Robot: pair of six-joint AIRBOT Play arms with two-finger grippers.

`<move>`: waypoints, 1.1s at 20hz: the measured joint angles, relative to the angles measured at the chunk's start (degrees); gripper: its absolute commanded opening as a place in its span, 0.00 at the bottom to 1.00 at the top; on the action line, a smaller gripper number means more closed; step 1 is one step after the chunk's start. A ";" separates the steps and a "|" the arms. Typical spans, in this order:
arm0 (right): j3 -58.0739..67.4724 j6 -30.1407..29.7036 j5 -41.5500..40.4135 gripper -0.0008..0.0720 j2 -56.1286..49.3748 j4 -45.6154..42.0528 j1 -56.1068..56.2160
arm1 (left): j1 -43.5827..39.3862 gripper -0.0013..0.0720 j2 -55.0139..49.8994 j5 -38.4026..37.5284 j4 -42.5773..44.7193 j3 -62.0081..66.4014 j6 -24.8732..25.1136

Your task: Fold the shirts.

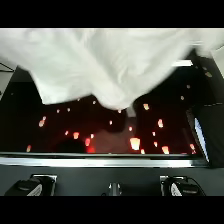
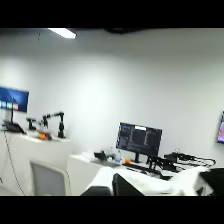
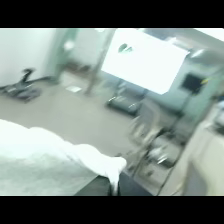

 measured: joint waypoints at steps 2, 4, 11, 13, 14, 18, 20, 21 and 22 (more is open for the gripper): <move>2.21 3.02 0.76 0.04 2.38 -5.42 0.00 | 0.46 0.05 0.57 -0.76 3.50 2.95 -2.93; 3.37 4.70 1.49 0.04 3.65 -8.41 0.00 | 0.72 0.05 0.74 -3.30 7.39 3.50 -5.29; 4.44 6.58 7.54 0.04 -3.78 -11.96 0.02 | 0.94 0.05 0.42 -9.66 19.71 -10.32 -9.33; 4.48 6.60 11.74 0.04 -10.08 -11.98 0.02 | 0.94 0.05 -0.46 -10.14 23.89 -17.42 -9.70; 4.42 6.60 13.94 0.04 -13.70 -11.82 0.04 | 0.94 0.06 -1.25 -10.14 25.77 -21.29 -9.79; 3.28 6.93 19.26 0.04 -31.41 -6.14 0.07 | 1.55 0.06 -7.43 -6.05 30.14 -34.21 -10.05; 2.95 7.43 19.28 0.04 -40.11 0.04 0.07 | 2.43 0.06 -12.66 -2.69 31.28 -37.55 -10.34; 2.91 7.61 18.97 0.04 -44.09 4.02 0.07 | 3.04 0.06 -15.39 -1.42 31.63 -38.51 -11.17; 2.84 7.76 18.93 0.04 -47.54 7.52 0.07 | 3.72 0.06 -18.29 -0.20 31.82 -39.23 -12.66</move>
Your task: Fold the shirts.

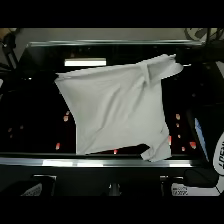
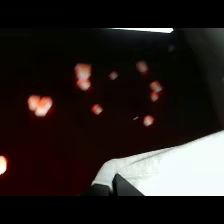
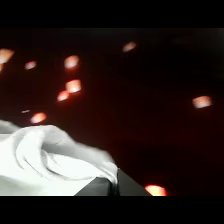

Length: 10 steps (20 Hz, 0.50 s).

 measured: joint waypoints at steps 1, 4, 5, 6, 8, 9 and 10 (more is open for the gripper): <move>-0.09 0.31 0.22 0.04 -3.23 2.86 0.07 | 0.48 0.06 -2.62 0.79 0.00 -0.50 -1.44; -0.13 0.79 1.99 0.05 -10.97 8.96 1.51 | 0.42 0.06 -10.19 1.16 -1.70 -1.33 -3.96; -0.13 0.83 2.67 0.21 -12.98 9.51 2.49 | -0.22 0.06 -12.35 0.90 -2.34 -1.51 -4.35; -0.13 0.85 3.06 0.45 -14.49 9.90 3.45 | -0.98 0.14 -14.08 0.11 -3.13 -1.62 -4.66; 0.00 0.57 3.91 0.85 -16.52 10.27 4.76 | -1.99 0.82 -16.44 -1.49 -4.28 -1.49 -5.03; 0.37 -0.70 4.98 0.94 -16.85 10.23 4.63 | -1.66 0.92 -17.20 -3.13 -4.04 -1.05 -5.20; 0.83 -2.62 6.54 0.93 -16.87 9.79 3.91 | -0.92 0.83 -17.66 -5.64 -3.56 -0.37 -5.14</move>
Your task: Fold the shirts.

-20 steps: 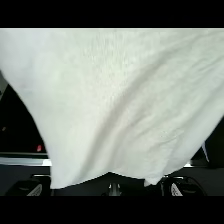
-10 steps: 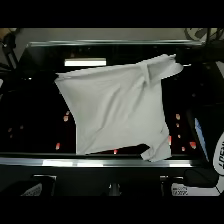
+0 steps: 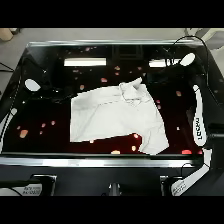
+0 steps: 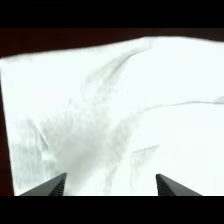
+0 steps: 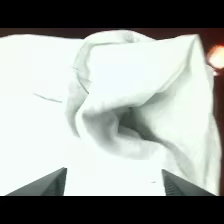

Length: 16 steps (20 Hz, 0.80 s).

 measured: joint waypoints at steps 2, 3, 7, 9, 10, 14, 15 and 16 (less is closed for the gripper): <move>0.44 -3.54 6.95 0.83 0.59 -2.95 -2.75 | 2.97 0.73 -0.39 -7.56 2.01 1.07 2.03; 0.46 -4.79 10.97 0.79 0.98 -5.31 -4.59 | 4.94 0.74 -0.17 -11.87 2.99 0.92 2.99; -6.60 -7.67 22.71 0.79 4.66 -12.66 -12.02 | 10.82 0.74 4.66 -23.89 5.03 -9.27 5.84; -14.75 -8.74 22.91 0.79 8.11 -15.21 -14.01 | 11.91 0.74 8.50 -24.24 5.05 -18.27 7.06; -18.60 -9.27 22.53 0.79 9.75 -15.91 -14.56 | 12.15 0.74 10.51 -23.93 4.35 -23.19 7.98; -29.83 -10.86 20.41 0.79 13.46 -17.38 -15.65 | 11.85 0.74 14.84 -17.90 -1.25 -36.59 10.97; -31.23 -11.15 19.67 0.78 13.84 -17.62 -15.80 | 11.34 0.74 15.26 -16.70 -2.71 -38.16 11.26; -32.15 -11.30 19.71 0.78 14.19 -17.66 -15.80 | 10.78 0.74 15.63 -15.39 -4.20 -39.32 11.54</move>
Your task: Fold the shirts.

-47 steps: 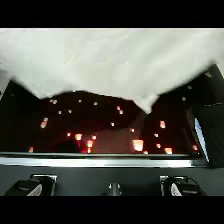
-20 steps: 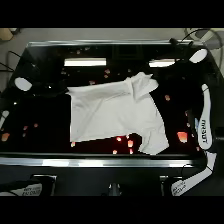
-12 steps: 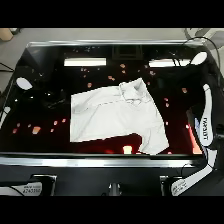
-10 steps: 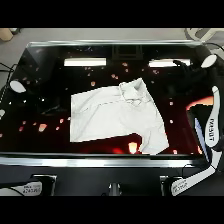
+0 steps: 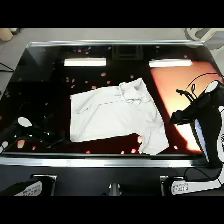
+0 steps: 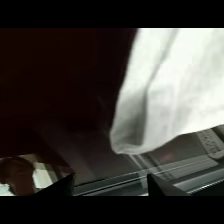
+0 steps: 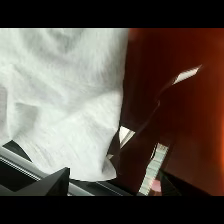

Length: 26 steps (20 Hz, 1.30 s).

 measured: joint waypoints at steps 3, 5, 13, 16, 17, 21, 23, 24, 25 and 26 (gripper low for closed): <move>-1.57 -0.57 -0.50 0.78 0.50 -0.28 -0.17 | -2.45 0.74 0.50 4.22 -4.22 -2.01 0.48; -2.08 -0.85 -1.07 0.78 0.59 -0.39 -0.26 | -4.11 0.73 0.72 7.48 -5.99 -2.54 0.52; -6.29 -3.63 -6.91 0.93 0.70 1.42 2.12 | -6.34 0.06 0.66 16.68 -7.17 -3.30 -0.22; -9.29 -4.94 -11.30 0.79 0.00 2.43 4.61 | -6.47 0.06 0.83 16.61 -7.34 -3.30 -0.63; -9.86 -5.31 -12.59 0.72 -0.42 3.02 5.14 | -6.47 0.06 0.98 16.52 -7.32 -3.30 -0.70; -10.88 -6.64 -18.71 0.04 -1.20 6.43 6.19 | -6.51 0.05 2.51 15.41 -6.99 -3.06 -0.85; -10.34 -8.44 -20.28 0.03 0.07 8.92 6.43 | -6.49 0.05 4.57 14.80 -6.91 -1.20 -0.57; -9.31 -9.35 -21.38 0.03 1.64 10.29 6.45 | -6.47 0.05 5.97 14.73 -6.34 0.85 -0.37; -7.85 -9.94 -21.99 0.03 3.67 11.32 6.49 | -6.45 0.05 7.82 14.99 -5.51 4.02 -0.37; -5.66 -10.47 -23.34 0.03 6.49 11.98 6.56 | -6.45 0.05 9.81 15.21 -4.46 7.87 -0.55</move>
